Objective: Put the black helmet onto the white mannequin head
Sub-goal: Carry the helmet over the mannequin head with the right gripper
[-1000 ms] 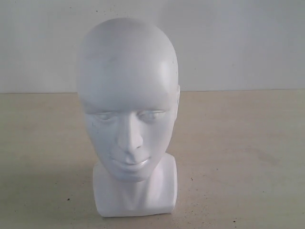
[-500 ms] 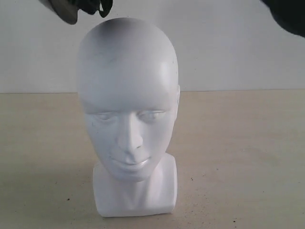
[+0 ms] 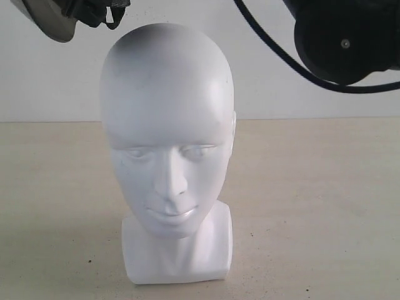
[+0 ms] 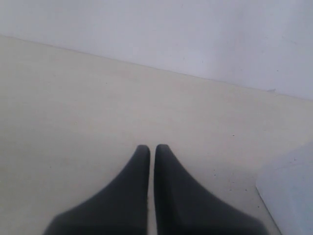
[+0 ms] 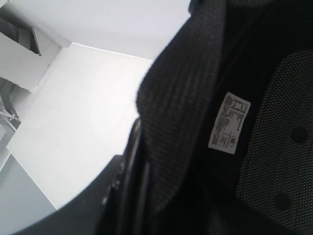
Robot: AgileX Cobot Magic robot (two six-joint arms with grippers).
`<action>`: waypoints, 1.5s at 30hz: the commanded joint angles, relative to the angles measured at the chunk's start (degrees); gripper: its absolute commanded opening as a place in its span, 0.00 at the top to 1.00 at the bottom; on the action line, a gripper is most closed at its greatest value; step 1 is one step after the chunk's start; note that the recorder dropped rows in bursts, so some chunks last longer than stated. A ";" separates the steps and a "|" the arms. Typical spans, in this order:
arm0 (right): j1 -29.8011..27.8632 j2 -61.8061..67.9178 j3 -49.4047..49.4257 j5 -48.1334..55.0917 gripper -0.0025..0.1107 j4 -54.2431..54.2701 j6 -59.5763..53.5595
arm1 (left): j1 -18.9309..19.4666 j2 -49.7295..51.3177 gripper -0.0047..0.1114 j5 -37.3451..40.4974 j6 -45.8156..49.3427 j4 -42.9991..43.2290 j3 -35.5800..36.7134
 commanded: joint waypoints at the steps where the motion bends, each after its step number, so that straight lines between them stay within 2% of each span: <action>1: -0.03 -1.43 -1.34 -5.87 0.98 0.77 -0.71 | 0.14 -0.16 0.92 -0.12 0.15 -0.40 0.18; 15: 0.10 -1.65 6.62 -8.15 0.98 4.81 -0.56 | 0.14 -0.16 0.92 -0.12 0.15 -0.40 0.18; 45: 0.10 -2.56 6.64 -8.15 0.98 2.48 -3.12 | 0.14 -0.16 0.92 -0.12 0.15 -0.40 0.18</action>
